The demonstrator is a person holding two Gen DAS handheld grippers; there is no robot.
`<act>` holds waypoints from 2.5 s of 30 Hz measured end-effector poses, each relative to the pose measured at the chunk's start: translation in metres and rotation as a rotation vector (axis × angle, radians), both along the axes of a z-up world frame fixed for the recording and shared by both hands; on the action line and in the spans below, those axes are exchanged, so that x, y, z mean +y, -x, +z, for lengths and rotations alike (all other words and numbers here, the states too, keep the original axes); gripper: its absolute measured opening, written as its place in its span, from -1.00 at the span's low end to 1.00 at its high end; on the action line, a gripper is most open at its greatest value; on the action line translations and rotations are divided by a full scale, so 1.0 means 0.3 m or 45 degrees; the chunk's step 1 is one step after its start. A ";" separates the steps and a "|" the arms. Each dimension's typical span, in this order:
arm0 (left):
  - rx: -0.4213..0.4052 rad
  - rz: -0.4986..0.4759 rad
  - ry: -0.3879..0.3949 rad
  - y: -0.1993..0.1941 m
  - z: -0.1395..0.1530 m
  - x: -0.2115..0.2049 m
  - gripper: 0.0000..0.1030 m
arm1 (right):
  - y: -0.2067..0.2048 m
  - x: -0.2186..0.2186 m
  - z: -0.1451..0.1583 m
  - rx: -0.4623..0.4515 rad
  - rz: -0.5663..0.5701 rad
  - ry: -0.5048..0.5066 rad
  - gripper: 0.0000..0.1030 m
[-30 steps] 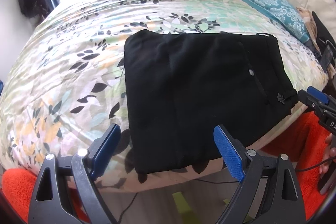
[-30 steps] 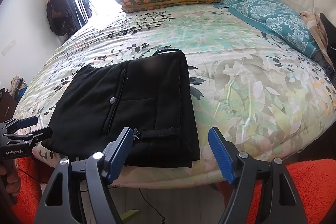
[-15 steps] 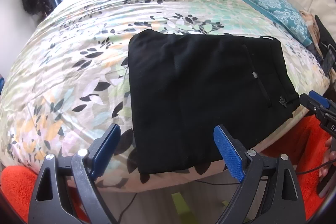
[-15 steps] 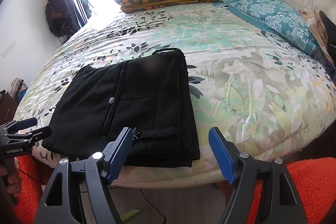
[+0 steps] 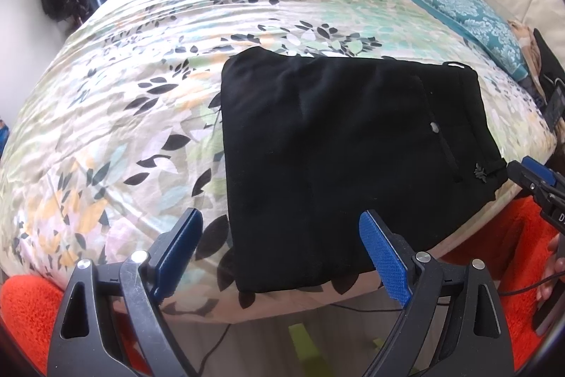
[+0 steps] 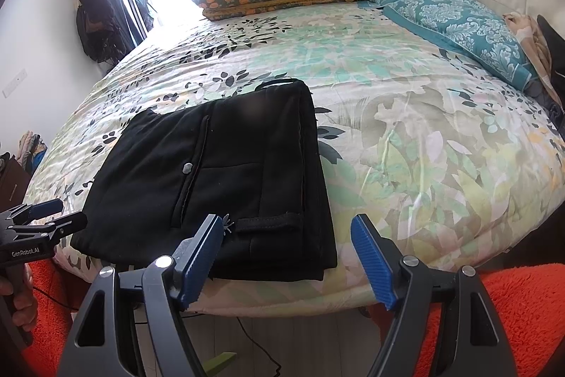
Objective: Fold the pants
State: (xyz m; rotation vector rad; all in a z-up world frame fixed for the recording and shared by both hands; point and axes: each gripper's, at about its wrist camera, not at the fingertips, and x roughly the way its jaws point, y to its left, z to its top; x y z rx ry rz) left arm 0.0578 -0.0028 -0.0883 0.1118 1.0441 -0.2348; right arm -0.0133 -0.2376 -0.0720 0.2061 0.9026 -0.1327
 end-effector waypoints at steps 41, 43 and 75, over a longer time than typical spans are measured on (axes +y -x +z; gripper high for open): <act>0.012 0.047 -0.010 -0.013 -0.013 0.029 0.78 | 0.000 -0.007 -0.008 0.008 -0.014 -0.024 0.46; 0.014 0.049 -0.012 -0.013 -0.014 0.029 0.78 | -0.001 -0.007 -0.009 0.011 -0.013 -0.026 0.46; 0.449 -0.003 0.677 -0.340 -0.151 0.234 0.84 | -0.259 -0.322 -0.110 0.216 0.180 -0.889 0.71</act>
